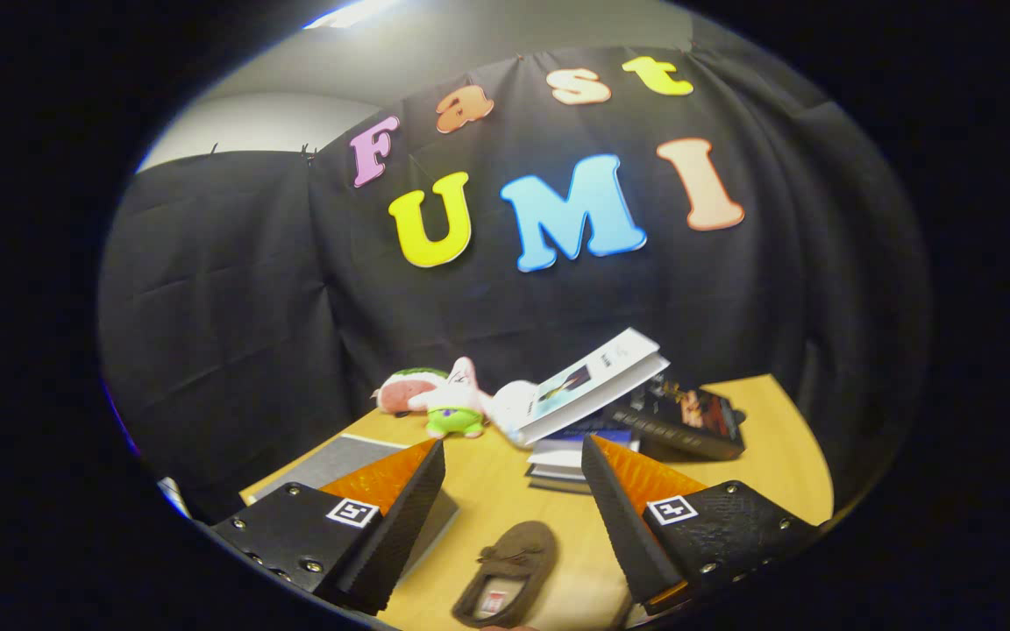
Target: Open the storage box then place both shoes into the box .Put the left shoe in first, then the right shoe, with the right side of both shoes facing outward in a uniform manner.
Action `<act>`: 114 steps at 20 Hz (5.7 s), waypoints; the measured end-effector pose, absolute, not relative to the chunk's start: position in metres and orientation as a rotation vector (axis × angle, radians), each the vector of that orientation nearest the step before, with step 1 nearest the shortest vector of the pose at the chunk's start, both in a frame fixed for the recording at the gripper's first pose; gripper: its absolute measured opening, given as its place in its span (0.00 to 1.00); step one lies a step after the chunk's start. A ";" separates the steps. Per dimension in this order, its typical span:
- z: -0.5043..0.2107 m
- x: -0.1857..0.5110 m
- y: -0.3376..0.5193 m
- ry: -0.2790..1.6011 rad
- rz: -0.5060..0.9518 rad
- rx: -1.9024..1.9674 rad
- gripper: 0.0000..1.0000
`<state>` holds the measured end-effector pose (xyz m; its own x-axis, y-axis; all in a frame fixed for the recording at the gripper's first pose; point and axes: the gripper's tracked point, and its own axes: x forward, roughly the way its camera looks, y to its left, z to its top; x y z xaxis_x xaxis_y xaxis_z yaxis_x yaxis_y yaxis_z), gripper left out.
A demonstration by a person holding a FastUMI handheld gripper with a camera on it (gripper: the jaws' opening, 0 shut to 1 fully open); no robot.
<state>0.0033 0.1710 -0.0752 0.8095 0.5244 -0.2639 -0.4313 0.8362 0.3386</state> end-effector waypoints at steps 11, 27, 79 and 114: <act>-0.145 -0.052 0.265 0.874 0.949 0.719 0.94; -0.199 -0.055 0.327 1.173 1.129 0.983 0.92; -0.015 -0.075 0.589 0.992 1.404 0.745 0.01; -0.060 -0.018 0.489 0.840 0.915 0.468 0.20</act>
